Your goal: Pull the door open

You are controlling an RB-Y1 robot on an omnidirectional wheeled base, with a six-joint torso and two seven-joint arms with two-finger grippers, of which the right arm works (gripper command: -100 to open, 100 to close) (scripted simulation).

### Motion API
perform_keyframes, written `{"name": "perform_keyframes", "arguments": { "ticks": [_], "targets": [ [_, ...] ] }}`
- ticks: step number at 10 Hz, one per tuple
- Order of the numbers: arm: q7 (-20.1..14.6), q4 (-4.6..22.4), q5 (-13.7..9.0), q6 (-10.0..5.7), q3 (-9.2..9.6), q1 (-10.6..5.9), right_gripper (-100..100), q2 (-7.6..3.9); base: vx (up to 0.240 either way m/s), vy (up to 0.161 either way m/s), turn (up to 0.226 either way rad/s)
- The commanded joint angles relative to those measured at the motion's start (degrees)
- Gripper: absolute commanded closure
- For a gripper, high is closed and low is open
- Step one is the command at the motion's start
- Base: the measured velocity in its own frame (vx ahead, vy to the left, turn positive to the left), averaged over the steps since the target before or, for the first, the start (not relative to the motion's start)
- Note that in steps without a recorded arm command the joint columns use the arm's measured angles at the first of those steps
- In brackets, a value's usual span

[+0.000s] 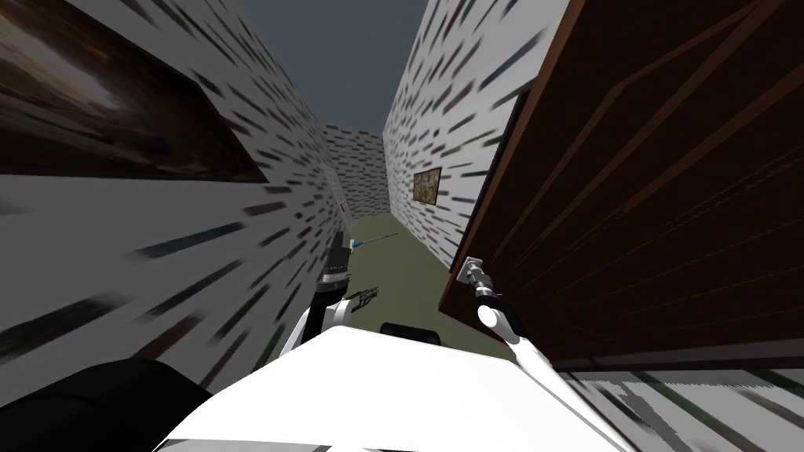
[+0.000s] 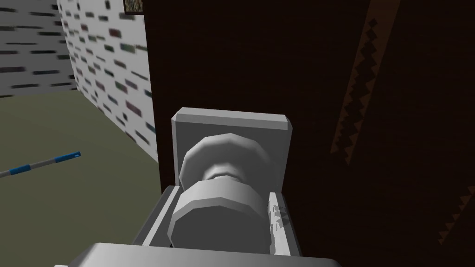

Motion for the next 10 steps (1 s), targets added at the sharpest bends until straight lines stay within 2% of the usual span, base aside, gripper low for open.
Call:
{"name": "perform_keyframes", "arguments": {
  "ticks": [1, 6, 8, 9, 10],
  "targets": [
    [-0.88, -0.63, 0.2, -0.32, 1.12, 0.46, 100, -0.68, -0.201, -0.03, 0.094],
    [-3.41, -2.3, 0.59, -1.3, 3.84, 1.66, 100, -3.23, -0.202, -0.061, 0.118],
    [-4.16, -2.79, 0.71, -1.59, 4.64, 2.02, 100, -3.98, -0.164, -0.032, 0.083],
    [-3.81, -2.54, 0.62, -1.25, 4.4, 2.04, 100, -3.73, -0.064, -0.019, 0.026],
    [-4.62, -2.91, 0.79, -1.59, 5.33, 2.47, 100, -4.5, -0.125, -0.03, 0.138]
  ]
}}
